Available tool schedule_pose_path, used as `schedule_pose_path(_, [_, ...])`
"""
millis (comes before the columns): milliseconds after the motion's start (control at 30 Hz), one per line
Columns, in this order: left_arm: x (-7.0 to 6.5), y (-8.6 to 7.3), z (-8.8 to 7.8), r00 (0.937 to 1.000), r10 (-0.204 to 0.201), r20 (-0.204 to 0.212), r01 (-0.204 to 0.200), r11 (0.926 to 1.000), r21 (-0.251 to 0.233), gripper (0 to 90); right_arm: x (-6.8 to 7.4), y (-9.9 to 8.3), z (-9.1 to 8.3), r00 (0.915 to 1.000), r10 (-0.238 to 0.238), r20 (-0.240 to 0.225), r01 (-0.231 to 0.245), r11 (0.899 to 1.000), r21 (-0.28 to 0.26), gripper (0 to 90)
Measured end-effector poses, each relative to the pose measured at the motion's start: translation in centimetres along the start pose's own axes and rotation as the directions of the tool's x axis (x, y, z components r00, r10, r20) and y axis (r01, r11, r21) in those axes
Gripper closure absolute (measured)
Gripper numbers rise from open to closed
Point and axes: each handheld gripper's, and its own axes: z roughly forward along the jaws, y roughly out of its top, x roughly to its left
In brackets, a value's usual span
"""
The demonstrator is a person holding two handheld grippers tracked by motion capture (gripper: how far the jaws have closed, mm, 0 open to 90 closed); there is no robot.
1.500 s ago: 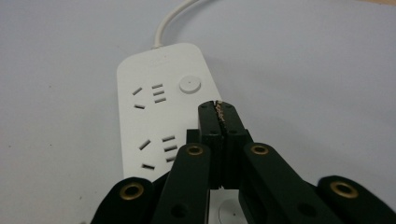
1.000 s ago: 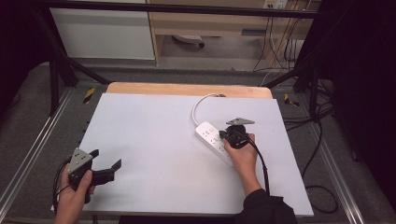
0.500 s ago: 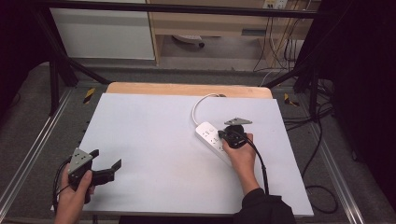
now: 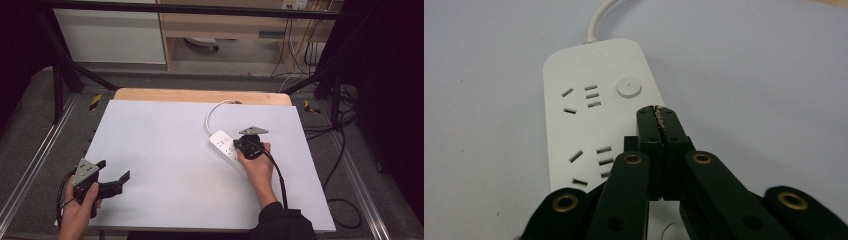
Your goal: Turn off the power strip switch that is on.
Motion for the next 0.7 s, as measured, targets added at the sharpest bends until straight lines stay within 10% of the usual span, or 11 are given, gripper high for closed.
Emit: schedule_pose_path(700, [-0.02,-0.01,0.04,1.0000,0.008,-0.006,-0.008,1.0000,0.005,5.8,0.18,-0.26,0.02,0.9999,-0.011,0.013,0.011,1.000,-0.018,90.0])
